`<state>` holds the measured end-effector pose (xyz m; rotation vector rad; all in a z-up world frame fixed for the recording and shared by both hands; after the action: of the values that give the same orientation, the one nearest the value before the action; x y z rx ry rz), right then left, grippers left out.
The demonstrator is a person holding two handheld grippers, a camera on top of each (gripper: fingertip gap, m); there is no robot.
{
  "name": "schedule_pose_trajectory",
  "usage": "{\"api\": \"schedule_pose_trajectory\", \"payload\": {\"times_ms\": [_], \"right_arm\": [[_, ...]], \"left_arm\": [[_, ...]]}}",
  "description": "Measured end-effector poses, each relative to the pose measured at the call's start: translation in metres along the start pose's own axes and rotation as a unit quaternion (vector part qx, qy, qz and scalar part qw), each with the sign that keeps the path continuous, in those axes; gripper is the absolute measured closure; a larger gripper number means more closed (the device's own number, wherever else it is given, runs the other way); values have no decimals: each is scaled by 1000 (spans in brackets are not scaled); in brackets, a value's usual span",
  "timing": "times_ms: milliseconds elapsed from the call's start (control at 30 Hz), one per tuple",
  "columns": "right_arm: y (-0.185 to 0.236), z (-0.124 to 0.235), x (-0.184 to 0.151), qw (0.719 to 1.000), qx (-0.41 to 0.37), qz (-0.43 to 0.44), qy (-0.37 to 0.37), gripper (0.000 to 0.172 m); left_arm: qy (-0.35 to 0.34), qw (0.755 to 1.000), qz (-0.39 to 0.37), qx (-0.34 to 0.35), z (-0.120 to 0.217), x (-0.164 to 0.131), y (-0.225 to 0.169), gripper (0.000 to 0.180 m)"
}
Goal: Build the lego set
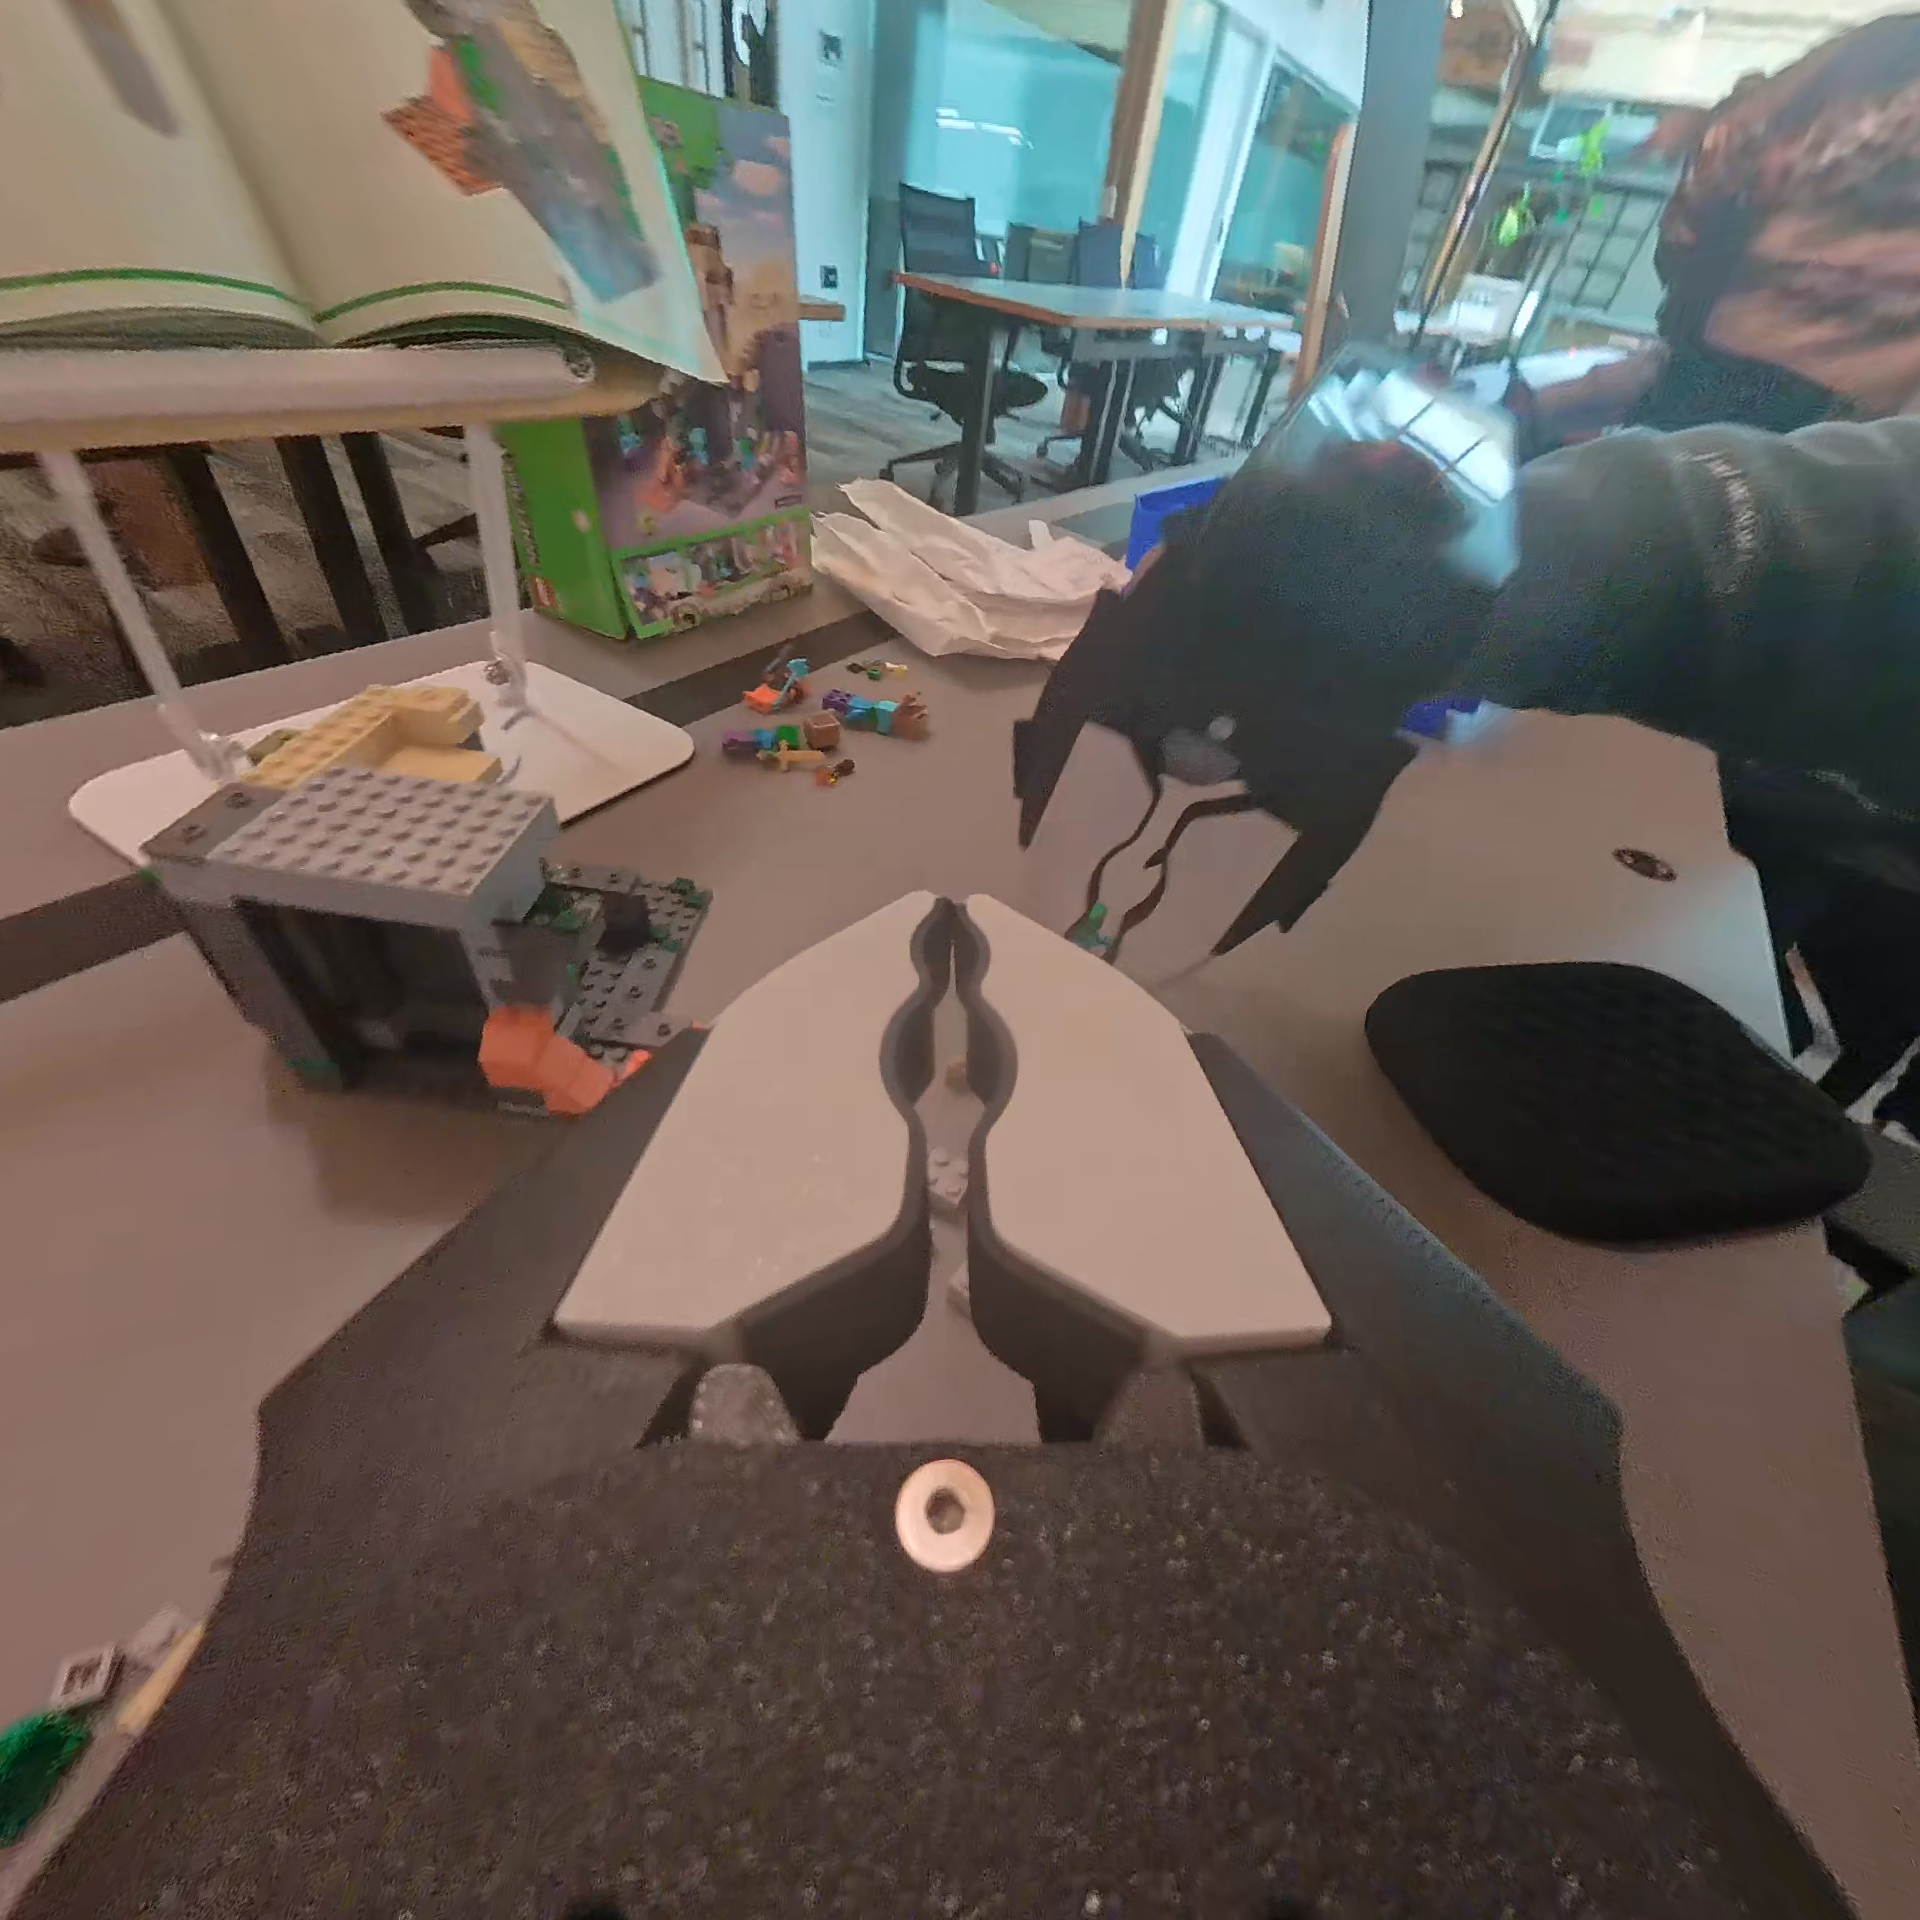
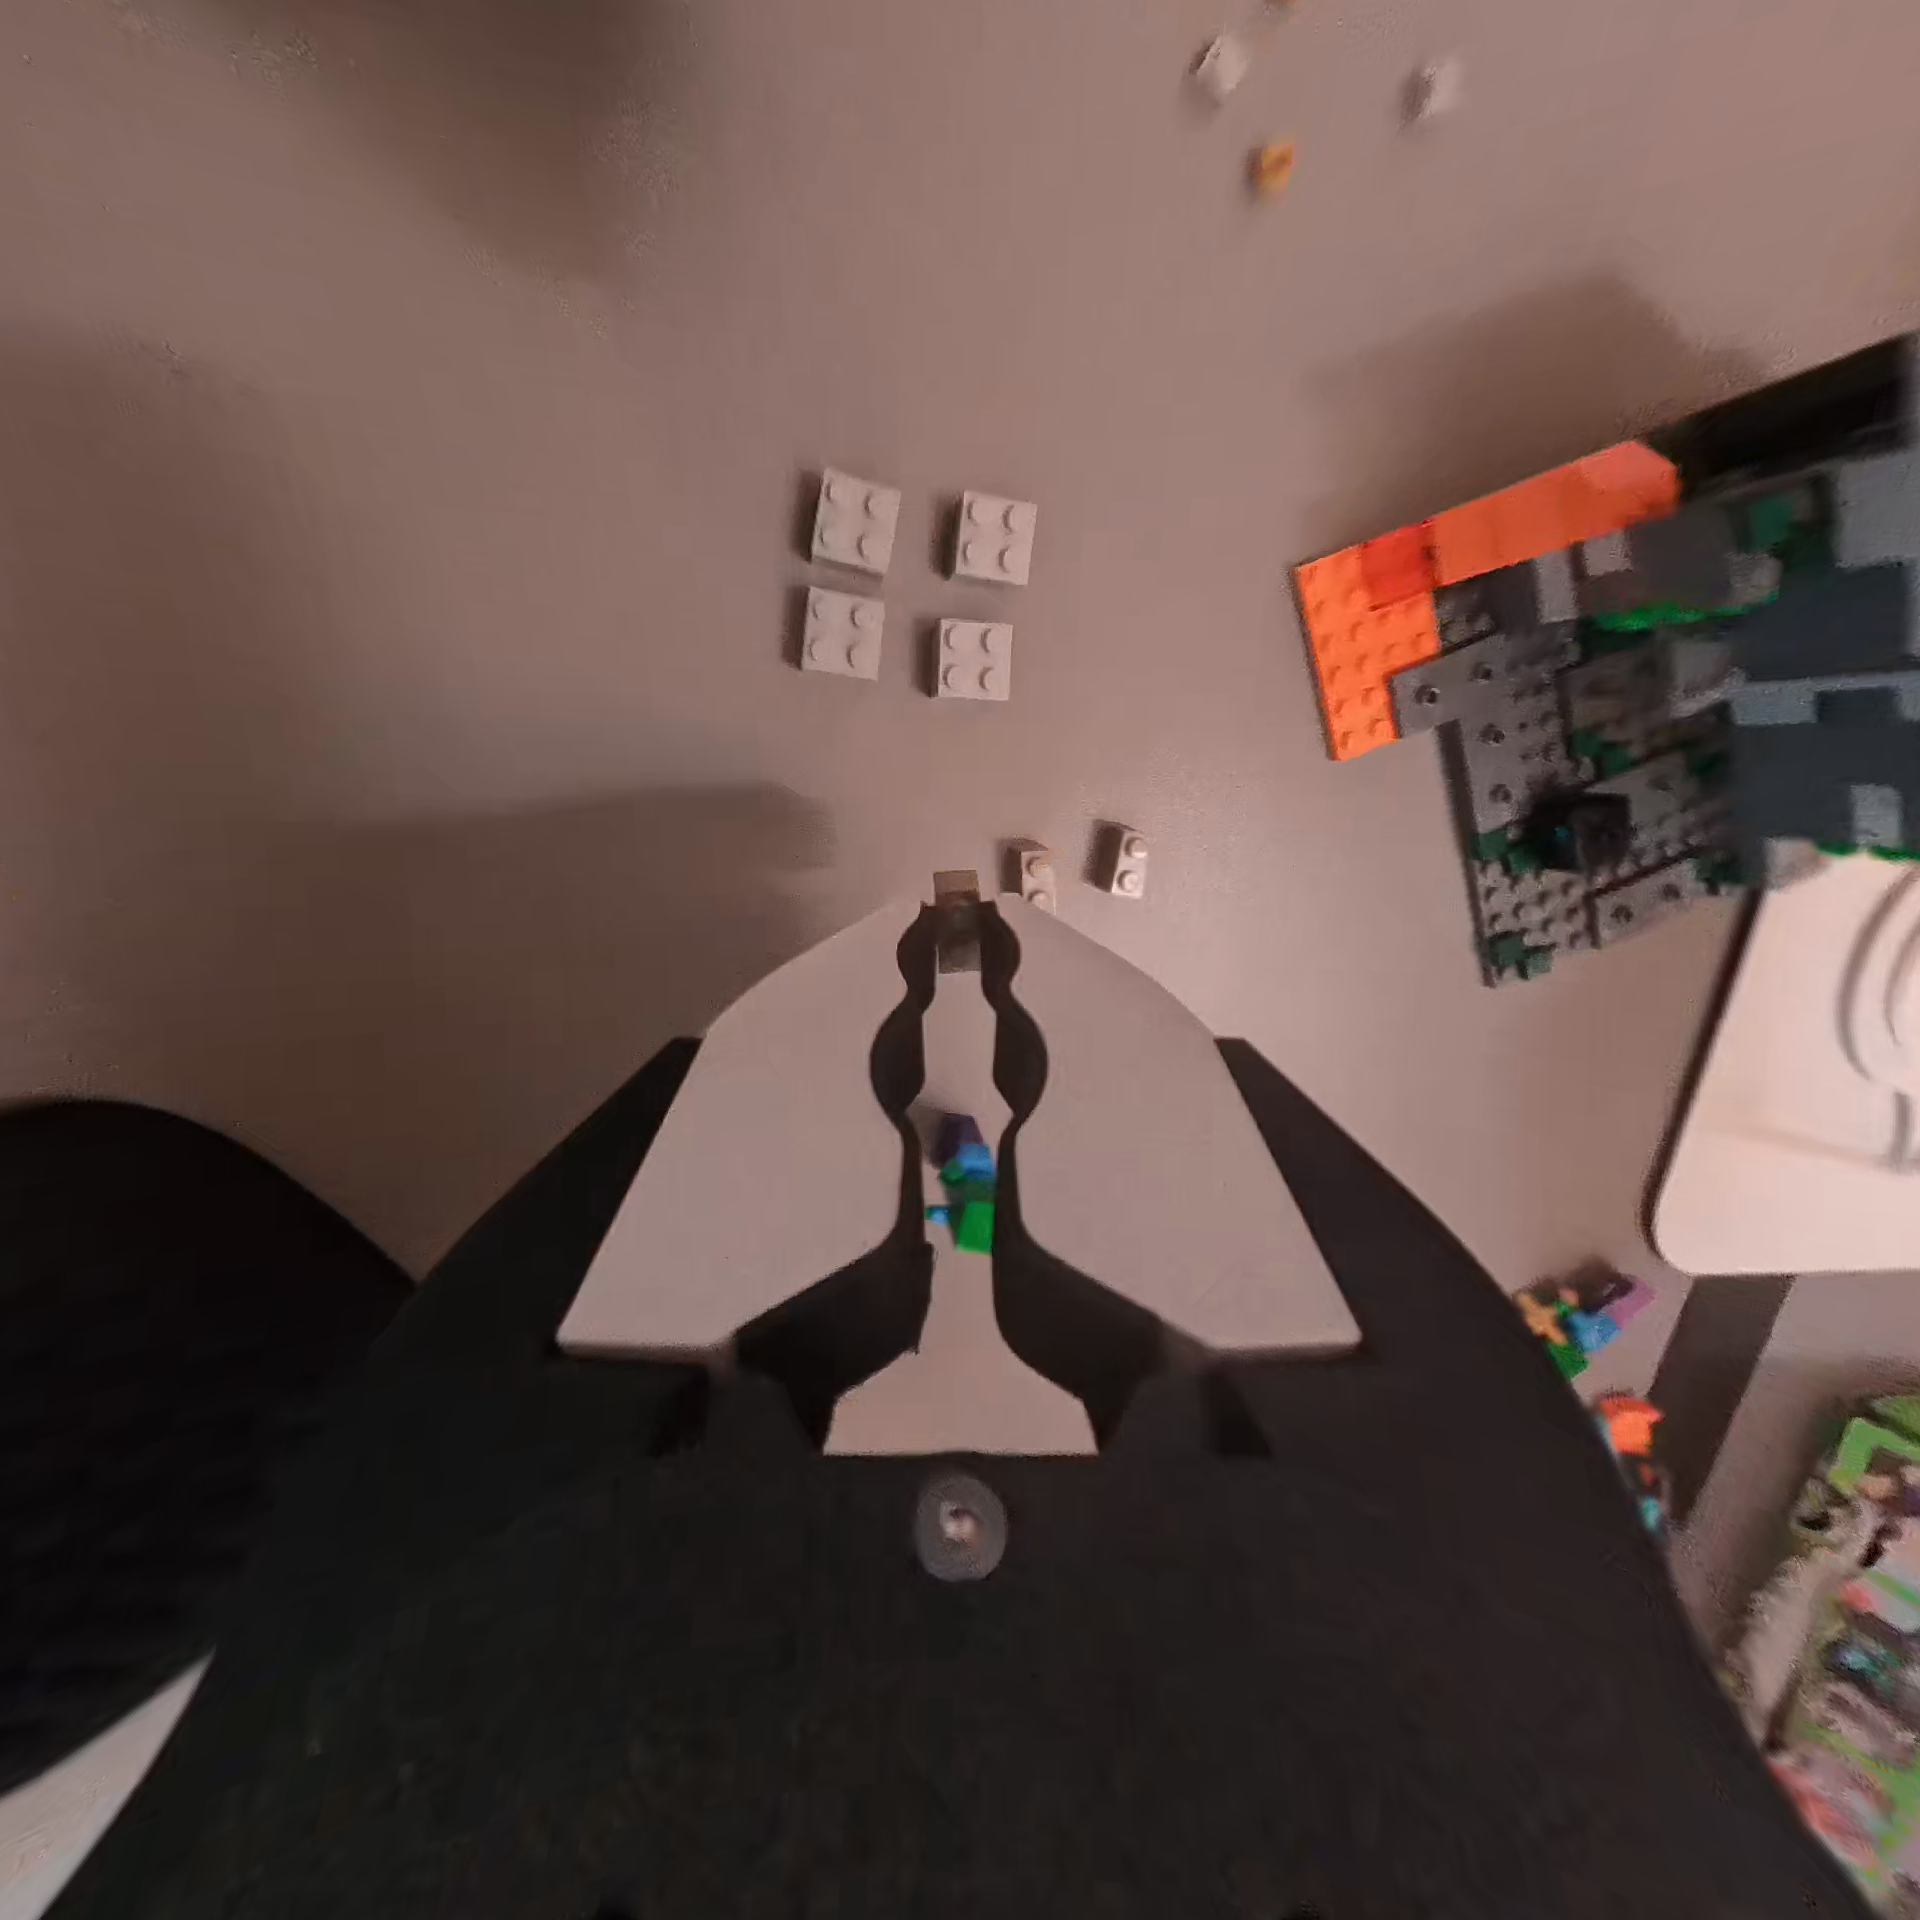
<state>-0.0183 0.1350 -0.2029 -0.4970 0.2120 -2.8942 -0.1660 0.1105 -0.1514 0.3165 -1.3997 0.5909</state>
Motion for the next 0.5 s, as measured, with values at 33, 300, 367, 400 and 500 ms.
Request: {"api": "schedule_pose_trajectory", "payload": {"times_ms": [33,300,367,400,500], "right_arm": [[-3,-8,1,1000,11,13,23,164],[-9,-35,-3,995,68,5,75,164],[-10,-38,-3,994,68,-5,83,164],[-10,-39,-3,994,68,-8,88,164],[-10,-44,-2,993,70,-11,98,164]], "left_arm": [[-9,1000,6,4,6,-1,2,180],[-23,1000,18,-10,22,-21,0,180],[-18,1000,11,-13,21,-22,-2,180],[-18,1000,7,-14,21,-22,-3,180],[-15,1000,3,-20,20,-23,-5,180]]}}
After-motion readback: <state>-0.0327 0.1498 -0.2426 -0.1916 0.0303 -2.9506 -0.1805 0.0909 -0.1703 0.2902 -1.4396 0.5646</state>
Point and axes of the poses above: each gripper's, where its closed fingertips meet, z back along the fingers, x out of its top, y = z × x across the jaws, the point moved 6 cm from there along z, back along the fingers, and after that the axes turned 1 degree about x, right-handed, at the moved point
